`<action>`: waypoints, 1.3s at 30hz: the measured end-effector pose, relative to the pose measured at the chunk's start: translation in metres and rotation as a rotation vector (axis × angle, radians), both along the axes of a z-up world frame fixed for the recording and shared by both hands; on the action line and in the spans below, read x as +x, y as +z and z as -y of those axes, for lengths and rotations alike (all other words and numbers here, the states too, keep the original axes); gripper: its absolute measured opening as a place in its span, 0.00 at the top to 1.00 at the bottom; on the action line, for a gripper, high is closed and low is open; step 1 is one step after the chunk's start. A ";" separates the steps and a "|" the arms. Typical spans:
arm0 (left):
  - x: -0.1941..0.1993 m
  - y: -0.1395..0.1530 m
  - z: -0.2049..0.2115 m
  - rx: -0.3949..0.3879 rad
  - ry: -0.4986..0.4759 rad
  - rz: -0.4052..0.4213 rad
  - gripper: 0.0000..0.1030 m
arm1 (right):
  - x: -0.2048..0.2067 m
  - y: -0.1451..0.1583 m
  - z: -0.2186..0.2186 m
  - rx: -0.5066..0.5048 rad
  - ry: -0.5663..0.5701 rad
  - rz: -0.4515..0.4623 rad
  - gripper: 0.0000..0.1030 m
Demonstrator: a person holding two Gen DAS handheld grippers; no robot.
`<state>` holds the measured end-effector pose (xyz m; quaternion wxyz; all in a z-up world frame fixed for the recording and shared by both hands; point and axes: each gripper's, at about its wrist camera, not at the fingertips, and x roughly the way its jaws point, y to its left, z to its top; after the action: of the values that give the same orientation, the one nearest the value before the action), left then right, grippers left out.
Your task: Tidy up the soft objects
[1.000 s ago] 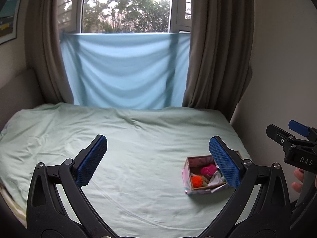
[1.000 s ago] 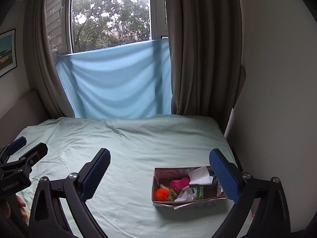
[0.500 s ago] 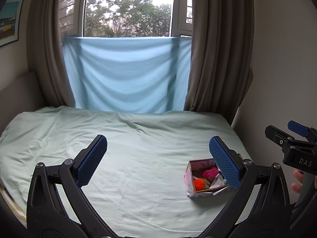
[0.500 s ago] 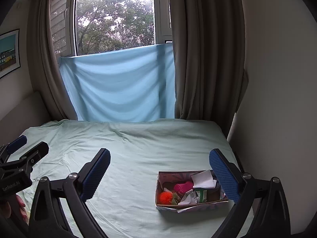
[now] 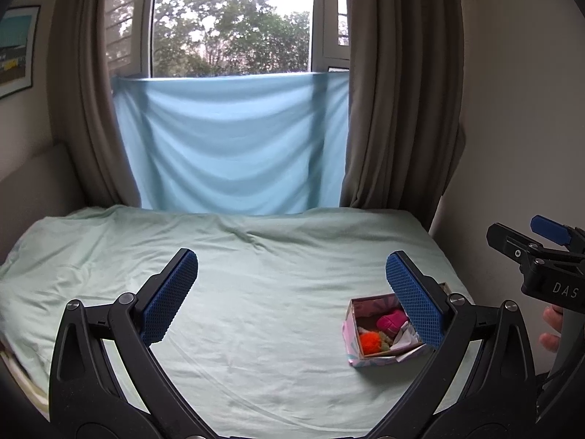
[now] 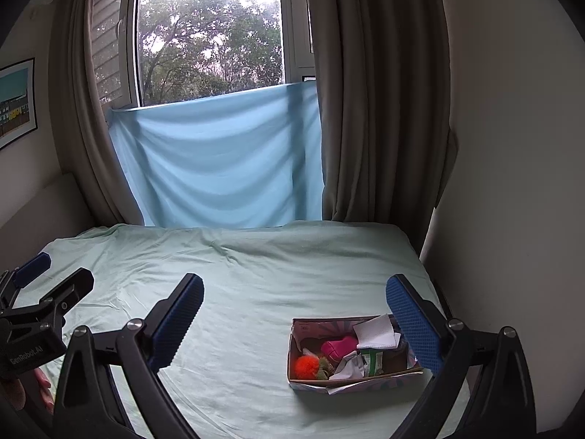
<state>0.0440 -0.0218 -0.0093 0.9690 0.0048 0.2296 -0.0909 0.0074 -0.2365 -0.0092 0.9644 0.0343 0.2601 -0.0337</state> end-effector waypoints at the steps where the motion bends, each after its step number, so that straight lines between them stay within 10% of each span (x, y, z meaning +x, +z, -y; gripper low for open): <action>1: 0.000 0.001 0.000 0.001 0.001 0.002 0.00 | 0.000 0.000 0.001 0.000 -0.001 0.000 0.04; 39: 0.005 0.001 0.002 -0.020 -0.010 0.002 0.00 | 0.010 0.003 0.007 0.001 0.011 0.023 0.03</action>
<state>0.0486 -0.0237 -0.0085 0.9688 -0.0036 0.2275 -0.0981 0.0173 -0.2439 -0.0063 0.9675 0.0335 0.2493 -0.0277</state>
